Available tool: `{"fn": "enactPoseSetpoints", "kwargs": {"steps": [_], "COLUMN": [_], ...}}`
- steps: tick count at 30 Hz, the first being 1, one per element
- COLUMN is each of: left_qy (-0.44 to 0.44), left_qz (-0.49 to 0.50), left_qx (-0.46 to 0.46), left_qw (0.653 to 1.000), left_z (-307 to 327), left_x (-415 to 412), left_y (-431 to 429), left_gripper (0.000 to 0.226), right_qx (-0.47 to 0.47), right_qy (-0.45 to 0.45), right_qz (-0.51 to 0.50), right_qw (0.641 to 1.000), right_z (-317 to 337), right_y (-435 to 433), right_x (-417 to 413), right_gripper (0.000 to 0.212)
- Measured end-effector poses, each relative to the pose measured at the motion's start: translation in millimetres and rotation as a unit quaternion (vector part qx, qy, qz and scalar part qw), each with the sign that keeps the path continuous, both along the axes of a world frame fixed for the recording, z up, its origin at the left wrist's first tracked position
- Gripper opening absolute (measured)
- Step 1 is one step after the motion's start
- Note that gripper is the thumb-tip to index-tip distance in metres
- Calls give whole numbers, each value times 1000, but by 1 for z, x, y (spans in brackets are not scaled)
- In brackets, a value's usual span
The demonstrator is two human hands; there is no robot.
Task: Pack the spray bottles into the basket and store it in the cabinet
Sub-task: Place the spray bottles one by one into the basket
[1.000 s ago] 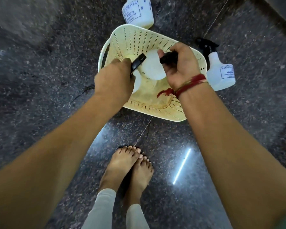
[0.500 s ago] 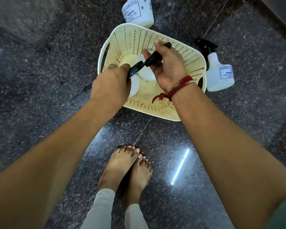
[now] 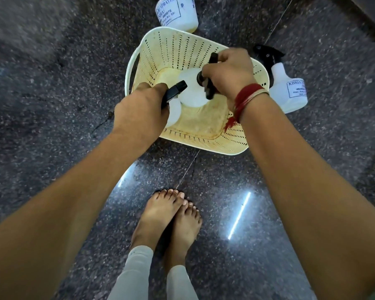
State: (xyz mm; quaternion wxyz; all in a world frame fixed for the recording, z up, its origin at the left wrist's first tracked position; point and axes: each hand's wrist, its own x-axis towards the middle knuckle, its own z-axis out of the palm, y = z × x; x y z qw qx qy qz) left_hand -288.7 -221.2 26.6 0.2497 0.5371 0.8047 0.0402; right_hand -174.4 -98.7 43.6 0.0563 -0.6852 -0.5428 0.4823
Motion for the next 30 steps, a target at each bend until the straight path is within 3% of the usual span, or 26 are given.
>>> {"fn": "enactPoseSetpoints", "kwargs": {"steps": [2,4,6,10,17,21,27,30], "left_qy": [2,4,2,-6,-13,-18,-20,16], "left_qz": [4,10,18,38,40,45,60,51], "left_qx": [0,-1,-2,1,3,1,-23,-48], "left_qw": [1000,1000,1000,999,999,999,998,997], "left_z": [0,-1,-2,-2,1,4,8,13], "left_x": [-1,0,1,3,4,6,11,9], "left_y": [1,3,3,2,0,-2,0,1], "left_gripper": [20,20,19,18,18,19,22,31], "right_qx": [90,154,182,225,299,320,303,296], "right_qy": [-96,-138,-157,-194,-220,-223,-207,-200], "right_qz": [178,341,443,542,593,596,587,575], "right_qw": [975,917,864,786,715,702,721,736], "right_z": [8,15,18,17,17,16,14,18], "right_y": [5,10,16,21,20,18,15,12], "right_x": [2,1,-3,-9,-11,-8,-3,2], "right_gripper": [19,36,40,38,37,39,40,54]}}
